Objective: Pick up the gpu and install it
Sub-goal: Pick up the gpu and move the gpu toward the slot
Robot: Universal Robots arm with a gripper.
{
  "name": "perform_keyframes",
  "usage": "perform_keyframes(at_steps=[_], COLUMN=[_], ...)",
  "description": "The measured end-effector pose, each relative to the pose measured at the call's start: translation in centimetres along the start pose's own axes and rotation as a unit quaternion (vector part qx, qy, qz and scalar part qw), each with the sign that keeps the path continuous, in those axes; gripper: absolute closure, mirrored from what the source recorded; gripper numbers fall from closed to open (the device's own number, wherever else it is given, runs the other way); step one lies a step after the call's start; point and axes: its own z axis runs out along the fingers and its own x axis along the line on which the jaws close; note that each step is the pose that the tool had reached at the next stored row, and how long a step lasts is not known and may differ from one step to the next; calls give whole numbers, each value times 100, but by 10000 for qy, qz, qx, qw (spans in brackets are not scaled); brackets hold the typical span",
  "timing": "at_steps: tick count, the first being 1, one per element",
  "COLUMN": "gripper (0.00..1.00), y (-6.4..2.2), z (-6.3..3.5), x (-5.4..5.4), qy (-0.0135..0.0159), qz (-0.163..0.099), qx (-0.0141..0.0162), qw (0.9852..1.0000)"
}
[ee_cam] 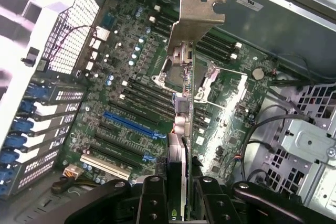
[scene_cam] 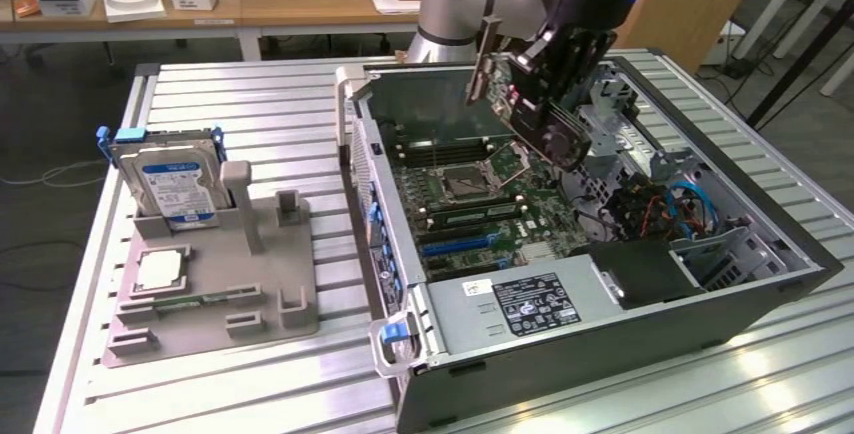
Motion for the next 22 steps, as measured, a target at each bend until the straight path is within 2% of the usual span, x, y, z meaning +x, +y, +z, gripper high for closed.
perform_keyframes(at_steps=[10,16,22], gripper=[73,73,73], y=[-7,-11,-15], z=[7,11,16], x=[-15,-25,-33], qy=[18,30,41], qz=[-391,-653,-911], qx=[-15,-26,-38], qw=[9992,9979,9958])
